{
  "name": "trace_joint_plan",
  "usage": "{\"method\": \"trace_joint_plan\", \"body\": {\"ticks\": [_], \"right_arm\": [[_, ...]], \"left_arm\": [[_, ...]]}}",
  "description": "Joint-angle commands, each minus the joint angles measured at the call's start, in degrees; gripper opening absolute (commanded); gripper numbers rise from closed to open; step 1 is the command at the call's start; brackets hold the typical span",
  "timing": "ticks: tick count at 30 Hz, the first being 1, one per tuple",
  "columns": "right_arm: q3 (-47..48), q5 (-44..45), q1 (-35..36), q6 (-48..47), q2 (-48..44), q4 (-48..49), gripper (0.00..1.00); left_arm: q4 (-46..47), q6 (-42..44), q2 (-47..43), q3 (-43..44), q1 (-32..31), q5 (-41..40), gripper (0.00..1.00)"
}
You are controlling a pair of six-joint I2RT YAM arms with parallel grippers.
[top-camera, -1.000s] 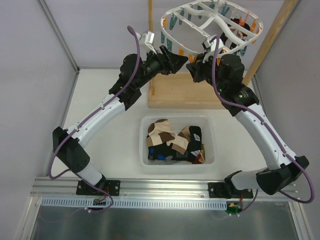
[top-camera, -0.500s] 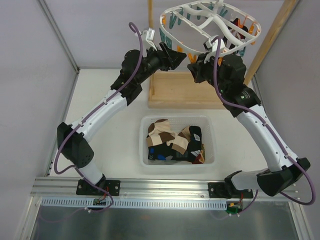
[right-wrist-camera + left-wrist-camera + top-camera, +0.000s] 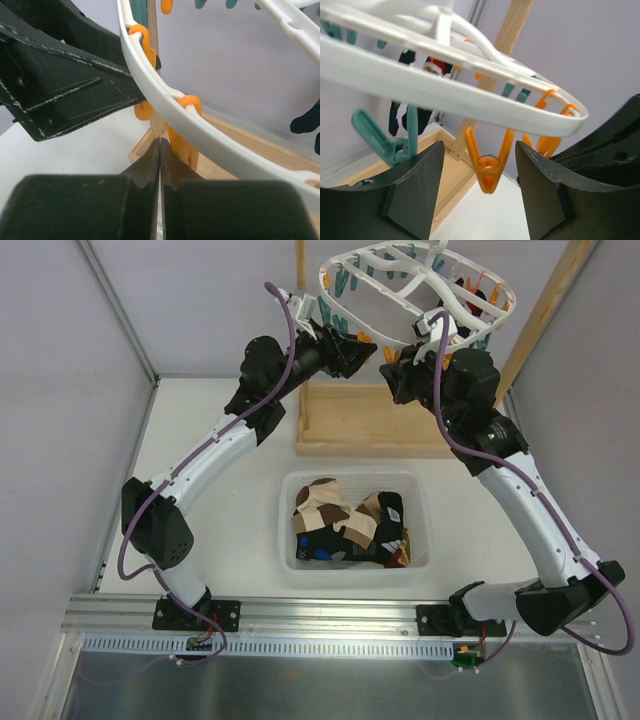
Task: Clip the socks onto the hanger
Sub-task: Open the clamp at the hanger.
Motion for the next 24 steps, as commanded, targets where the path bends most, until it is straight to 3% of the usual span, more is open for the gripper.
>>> {"method": "trace_joint_plan", "body": {"ticks": [1, 12, 19, 24], "right_arm": [[3.2, -0.1, -0.2, -0.8, -0.7, 0.2, 0.01], [3.3, 0.1, -0.3, -1.1, -0.7, -0.2, 0.02], [3.1, 0.0, -0.3, -1.5, -0.9, -1.0, 0.02], [1.8, -1.7, -0.3, -0.9, -2.1, -4.2, 0.08]], "left_arm": [[6.9, 1.7, 1.0, 3.5, 0.6, 5.0, 0.59], [9.8, 0.6, 3.2, 4.9, 0.6, 6.5, 0.52], [9.8, -0.3, 3.3, 4.9, 0.7, 5.7, 0.30], [9.8, -1.3, 2.6, 4.2, 0.6, 4.9, 0.16]]}}
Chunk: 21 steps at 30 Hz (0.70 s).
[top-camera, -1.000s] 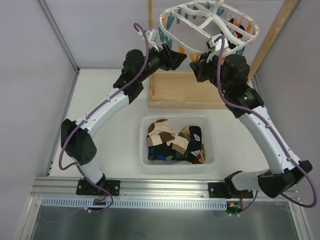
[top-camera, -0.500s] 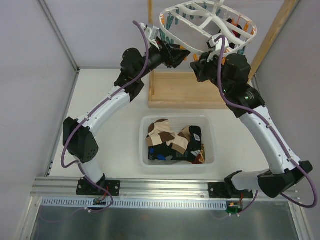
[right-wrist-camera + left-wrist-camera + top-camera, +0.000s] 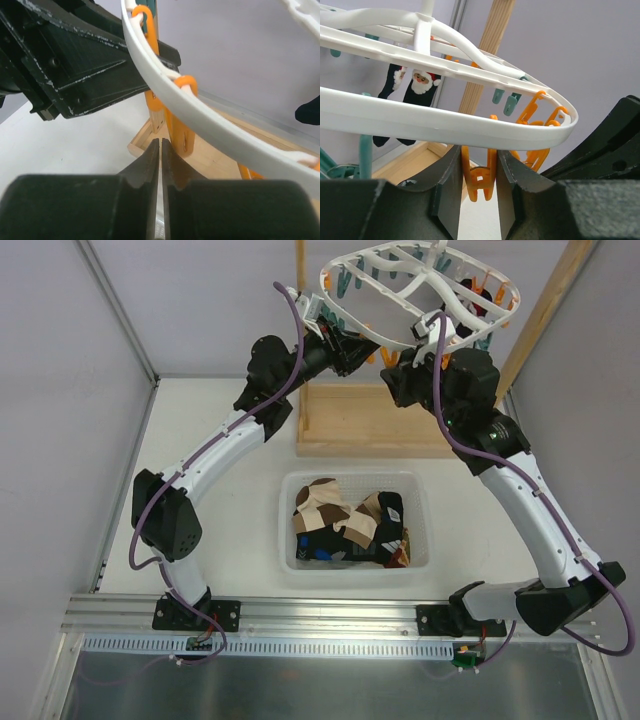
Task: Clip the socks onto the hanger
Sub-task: Open the clamp at the hanger, then pick up the sock from the bin.
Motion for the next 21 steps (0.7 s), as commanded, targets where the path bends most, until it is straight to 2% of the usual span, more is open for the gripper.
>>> {"method": "trace_joint_plan", "body": {"ticks": [1, 3, 8, 11, 15, 17, 21], "right_arm": [[0.1, -2.0, -0.1, 0.1, -3.6, -1.3, 0.09], [-2.5, -2.2, -0.1, 0.5, -5.1, -2.1, 0.17], [-7.7, -6.7, -0.1, 2.2, -9.5, -6.2, 0.36], [-13.1, -5.5, 0.3, 3.0, -11.8, -9.0, 0.54], [-24.8, -0.2, 0.3, 6.1, -16.4, -6.0, 0.63], [-30.6, -0.8, 0.4, 6.4, -18.2, -3.4, 0.66], [-35.1, -4.2, 0.8, 7.2, -17.5, -1.9, 0.73]], "left_arm": [[3.9, -1.1, -1.6, 1.3, 0.6, -0.3, 0.15], [3.9, -2.0, -2.0, 0.6, 0.6, -1.1, 0.10], [3.4, -4.4, -2.3, -0.1, 0.7, -1.9, 0.06], [2.5, -6.9, -3.0, -1.1, 0.6, -2.9, 0.04], [2.3, -8.3, -4.7, -3.9, 0.6, -3.1, 0.03], [2.3, -7.9, -5.3, -5.0, 0.6, -2.2, 0.02], [2.3, -7.4, -5.3, -5.2, 0.7, 0.0, 0.02]]}}
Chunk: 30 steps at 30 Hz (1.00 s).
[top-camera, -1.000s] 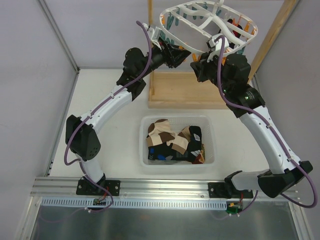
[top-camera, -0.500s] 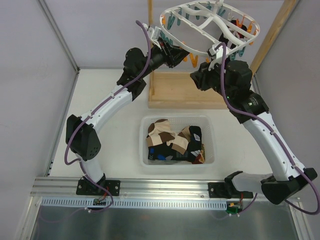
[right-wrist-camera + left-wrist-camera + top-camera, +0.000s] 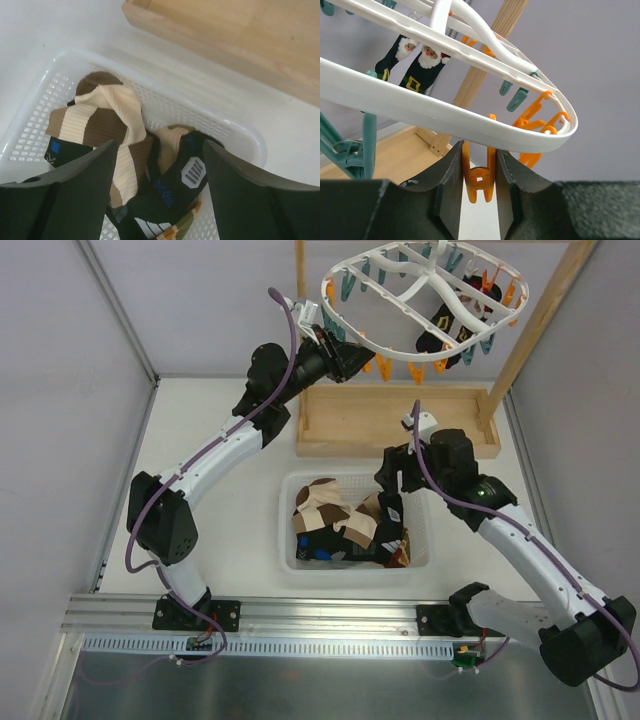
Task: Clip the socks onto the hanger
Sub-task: Pick up the sock from the bin.
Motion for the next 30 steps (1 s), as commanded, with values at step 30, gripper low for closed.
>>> {"method": "trace_joint_plan", "body": {"ticks": [30], "right_arm": [[-8.7, 21.5, 37.6, -32.9, 18.3, 32.5, 0.79]], "left_arm": [[-4.6, -2.0, -3.5, 1.4, 1.0, 2.5, 0.00]]}}
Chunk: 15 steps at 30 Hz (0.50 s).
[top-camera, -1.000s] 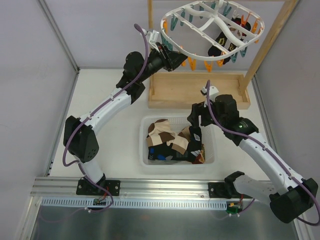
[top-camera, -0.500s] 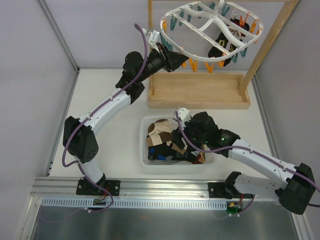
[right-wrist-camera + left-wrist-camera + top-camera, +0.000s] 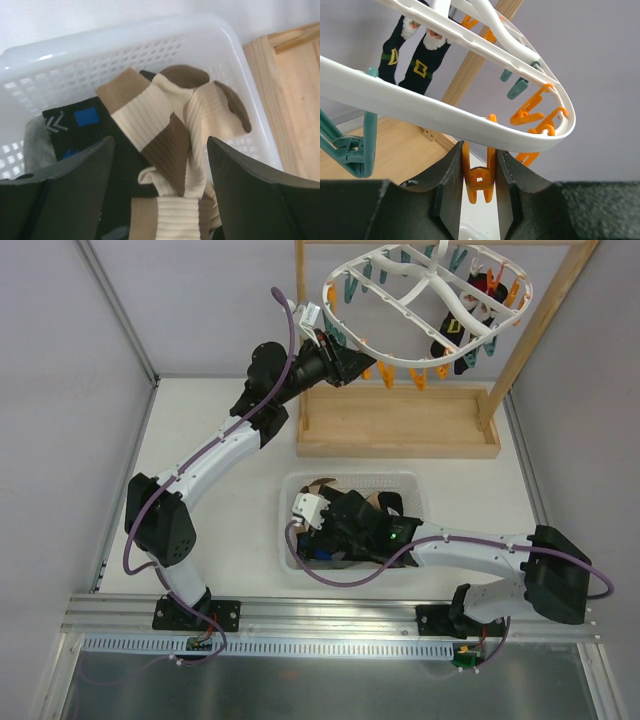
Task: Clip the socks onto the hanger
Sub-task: Pick up the sock from the bin.
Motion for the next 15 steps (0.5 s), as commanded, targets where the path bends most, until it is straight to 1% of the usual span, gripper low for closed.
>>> {"method": "trace_joint_plan", "body": {"ticks": [1, 5, 7, 11, 15], "right_arm": [[3.8, 3.8, 1.1, -4.8, 3.1, 8.2, 0.78], [6.5, 4.9, 3.2, -8.4, 9.2, 8.7, 0.76], [7.4, 5.2, 4.1, -9.0, 10.6, 9.0, 0.75], [7.2, 3.1, 4.3, -7.9, 11.5, 9.3, 0.75], [6.8, 0.6, 4.3, -6.5, 10.4, 8.5, 0.77]], "left_arm": [[-0.6, -0.4, -2.7, 1.6, 0.6, 0.1, 0.00], [-0.8, -0.3, -2.7, 1.6, 0.7, 0.2, 0.00], [-1.0, -0.1, -2.8, 1.4, 0.7, 0.3, 0.00], [-1.4, 0.2, -3.0, 1.4, 0.9, 0.4, 0.00], [-1.6, 0.3, -3.2, 1.3, 1.1, 0.4, 0.00]]}}
